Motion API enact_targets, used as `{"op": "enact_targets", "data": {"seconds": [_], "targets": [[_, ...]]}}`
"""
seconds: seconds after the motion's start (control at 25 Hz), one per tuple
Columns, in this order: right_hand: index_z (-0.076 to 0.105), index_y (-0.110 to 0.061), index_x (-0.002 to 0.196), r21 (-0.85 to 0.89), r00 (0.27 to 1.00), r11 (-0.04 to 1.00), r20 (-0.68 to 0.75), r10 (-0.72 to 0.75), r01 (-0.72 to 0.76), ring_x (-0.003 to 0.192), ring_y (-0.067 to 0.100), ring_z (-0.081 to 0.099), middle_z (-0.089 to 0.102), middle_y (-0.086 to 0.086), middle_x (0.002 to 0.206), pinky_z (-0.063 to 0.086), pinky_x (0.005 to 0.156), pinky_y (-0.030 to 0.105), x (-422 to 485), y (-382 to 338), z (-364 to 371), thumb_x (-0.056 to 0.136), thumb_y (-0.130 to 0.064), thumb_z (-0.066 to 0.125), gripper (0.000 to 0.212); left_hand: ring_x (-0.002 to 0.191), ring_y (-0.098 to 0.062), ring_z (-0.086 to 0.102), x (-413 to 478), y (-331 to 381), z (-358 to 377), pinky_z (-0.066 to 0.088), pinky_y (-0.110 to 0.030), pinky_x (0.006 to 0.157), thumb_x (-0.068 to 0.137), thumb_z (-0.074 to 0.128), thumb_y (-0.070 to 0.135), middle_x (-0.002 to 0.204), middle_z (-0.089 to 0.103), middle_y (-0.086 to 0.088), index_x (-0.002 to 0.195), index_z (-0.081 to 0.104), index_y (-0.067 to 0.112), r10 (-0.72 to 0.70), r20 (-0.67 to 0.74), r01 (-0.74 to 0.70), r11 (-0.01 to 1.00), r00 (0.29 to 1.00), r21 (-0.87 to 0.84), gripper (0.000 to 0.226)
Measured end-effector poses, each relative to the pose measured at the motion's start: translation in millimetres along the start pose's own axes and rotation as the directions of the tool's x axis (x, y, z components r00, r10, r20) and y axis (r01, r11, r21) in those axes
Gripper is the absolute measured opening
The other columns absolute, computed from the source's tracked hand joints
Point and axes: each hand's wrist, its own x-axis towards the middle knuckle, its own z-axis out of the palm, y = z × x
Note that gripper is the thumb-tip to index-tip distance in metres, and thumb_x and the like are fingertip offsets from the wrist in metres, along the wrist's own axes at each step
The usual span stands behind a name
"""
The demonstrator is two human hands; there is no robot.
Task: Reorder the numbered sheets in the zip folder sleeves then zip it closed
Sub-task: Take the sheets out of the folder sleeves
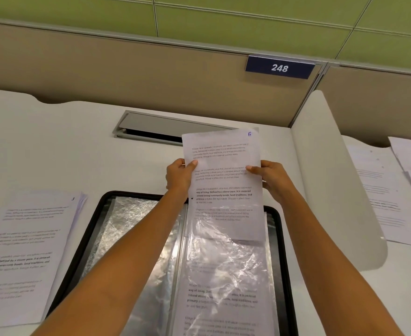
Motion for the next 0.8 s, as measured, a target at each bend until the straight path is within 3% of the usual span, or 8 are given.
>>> {"op": "enact_targets", "data": {"seconds": [0.16,0.36,0.52,0.72,0.8], "targets": [[0.067,0.001,0.113,0.008,0.999,1.0,-0.054,0.008,-0.008,0.091,0.027,0.071,0.072,0.014,0.106,0.058,0.068,0.033,-2.3,10.6,-1.3,0.086,-0.007,0.07,0.028,0.08,-0.018,0.071,-1.3,12.7,2.4,0.06,-0.038,0.074,0.087,0.071,0.025,0.096,0.072,-0.005,0.098,0.067,0.014,0.049,0.014,-0.046,0.988,0.999,-0.147,0.016],[0.068,-0.003,0.112,0.113,0.985,0.986,-0.129,-0.111,0.126,0.09,0.026,0.07,0.073,0.011,0.105,0.057,0.066,0.03,-4.0,-1.1,1.2,0.088,-0.013,0.068,0.026,0.083,-0.017,0.069,-7.2,8.3,-0.5,0.057,-0.026,0.069,0.088,0.069,0.016,0.105,0.071,-0.008,0.116,0.067,0.007,0.003,0.236,0.027,0.992,0.972,-0.124,0.029],[0.068,-0.004,0.111,0.179,0.964,0.954,-0.156,-0.214,0.24,0.097,0.03,0.07,0.072,0.012,0.108,0.058,0.081,0.04,-10.2,-20.8,7.9,0.088,-0.016,0.069,0.026,0.08,-0.015,0.069,-10.4,15.5,-3.8,0.056,-0.022,0.065,0.089,0.067,0.015,0.101,0.072,-0.009,0.106,0.069,0.008,0.062,0.143,-0.04,0.987,0.988,-0.154,0.018],[0.069,-0.012,0.112,0.248,0.938,0.907,-0.16,-0.307,0.339,0.094,0.019,0.07,0.073,0.004,0.105,0.058,0.077,0.031,-23.9,-39.0,22.0,0.089,-0.016,0.068,0.023,0.074,-0.014,0.071,-15.2,47.8,-17.6,0.057,-0.023,0.064,0.088,0.069,0.016,0.09,0.073,-0.004,0.103,0.068,0.006,0.189,0.102,-0.152,0.942,0.977,-0.299,0.018],[0.069,-0.01,0.112,0.226,0.942,0.919,-0.169,-0.291,0.324,0.094,0.019,0.07,0.073,0.005,0.105,0.058,0.079,0.034,-26.9,-40.4,28.0,0.089,-0.017,0.068,0.024,0.073,-0.012,0.071,-17.7,53.7,-27.1,0.056,-0.022,0.063,0.089,0.069,0.017,0.089,0.073,-0.003,0.103,0.068,0.007,0.204,0.081,-0.17,0.937,0.976,-0.306,0.017]]}}
